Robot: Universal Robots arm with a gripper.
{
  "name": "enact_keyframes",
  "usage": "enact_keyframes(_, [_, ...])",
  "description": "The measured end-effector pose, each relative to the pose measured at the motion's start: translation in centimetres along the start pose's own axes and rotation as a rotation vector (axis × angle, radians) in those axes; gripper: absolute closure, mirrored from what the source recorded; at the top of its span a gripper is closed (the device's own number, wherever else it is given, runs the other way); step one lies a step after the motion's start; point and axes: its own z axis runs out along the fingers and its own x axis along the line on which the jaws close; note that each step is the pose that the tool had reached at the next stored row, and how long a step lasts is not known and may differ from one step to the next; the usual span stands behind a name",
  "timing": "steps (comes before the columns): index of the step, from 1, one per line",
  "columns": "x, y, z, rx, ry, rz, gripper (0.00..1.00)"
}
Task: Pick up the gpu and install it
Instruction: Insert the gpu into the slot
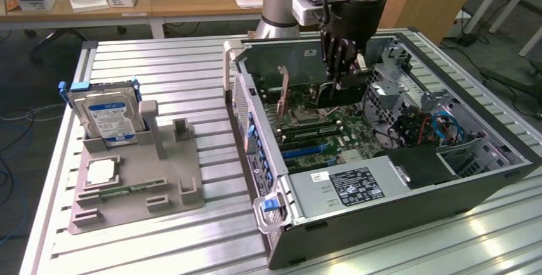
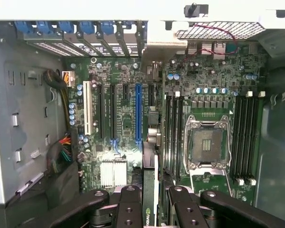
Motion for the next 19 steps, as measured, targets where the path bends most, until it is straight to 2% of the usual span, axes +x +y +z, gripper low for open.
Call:
enact_keyframes(14, [0.5,0.60,0.87,0.0001,-0.0001,0.000,0.74])
enact_keyframes(19, [0.6,0.71,1.36,0.0005,0.0019,0.025,0.74])
